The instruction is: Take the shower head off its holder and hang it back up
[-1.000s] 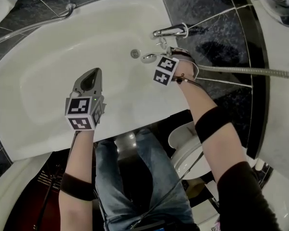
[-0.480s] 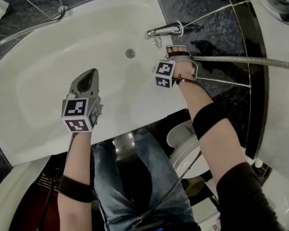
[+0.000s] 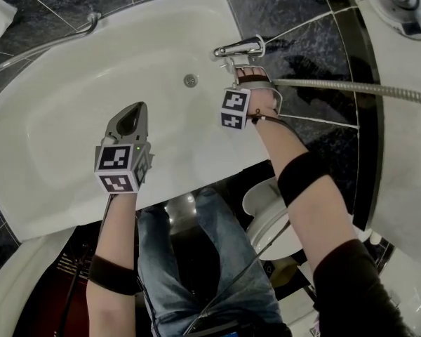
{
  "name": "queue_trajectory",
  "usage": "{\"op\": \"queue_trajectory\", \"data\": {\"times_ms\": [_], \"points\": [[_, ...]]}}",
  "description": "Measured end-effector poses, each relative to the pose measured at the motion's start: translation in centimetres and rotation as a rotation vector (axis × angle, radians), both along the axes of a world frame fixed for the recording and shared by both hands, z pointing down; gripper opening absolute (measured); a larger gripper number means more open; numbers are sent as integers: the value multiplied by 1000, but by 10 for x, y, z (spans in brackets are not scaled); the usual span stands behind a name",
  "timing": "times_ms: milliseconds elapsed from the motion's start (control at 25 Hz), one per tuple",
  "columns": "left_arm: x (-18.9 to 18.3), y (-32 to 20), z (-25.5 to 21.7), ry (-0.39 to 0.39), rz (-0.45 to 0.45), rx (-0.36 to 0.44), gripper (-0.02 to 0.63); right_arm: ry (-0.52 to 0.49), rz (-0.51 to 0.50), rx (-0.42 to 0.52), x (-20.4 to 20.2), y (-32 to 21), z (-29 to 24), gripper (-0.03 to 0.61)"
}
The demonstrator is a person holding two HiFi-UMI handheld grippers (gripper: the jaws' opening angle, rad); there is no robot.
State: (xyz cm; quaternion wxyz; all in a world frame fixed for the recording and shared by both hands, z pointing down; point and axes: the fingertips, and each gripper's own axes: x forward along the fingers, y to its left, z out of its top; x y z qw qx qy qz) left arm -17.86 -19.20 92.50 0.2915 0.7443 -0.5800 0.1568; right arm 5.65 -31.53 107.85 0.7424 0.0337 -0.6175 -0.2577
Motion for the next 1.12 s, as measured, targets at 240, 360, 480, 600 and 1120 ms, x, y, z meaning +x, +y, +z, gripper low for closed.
{"op": "queue_trajectory", "data": {"times_ms": [240, 360, 480, 600, 1120], "points": [[-6, 7, -35, -14, 4, -4, 0, -134, 58, 15, -31, 8, -50, 370], [-9, 17, -65, -17, -4, -4, 0, -238, 111, 36, -47, 16, -94, 251], [-19, 25, -100, -31, -13, 7, 0, -356, 182, 70, -64, 27, -142, 108], [-32, 35, -138, -48, -28, 18, 0, -447, 246, 79, -71, 41, -184, 49], [-62, 105, -316, -99, -84, 111, 0, -897, 709, -22, -63, 119, -370, 51]]}}
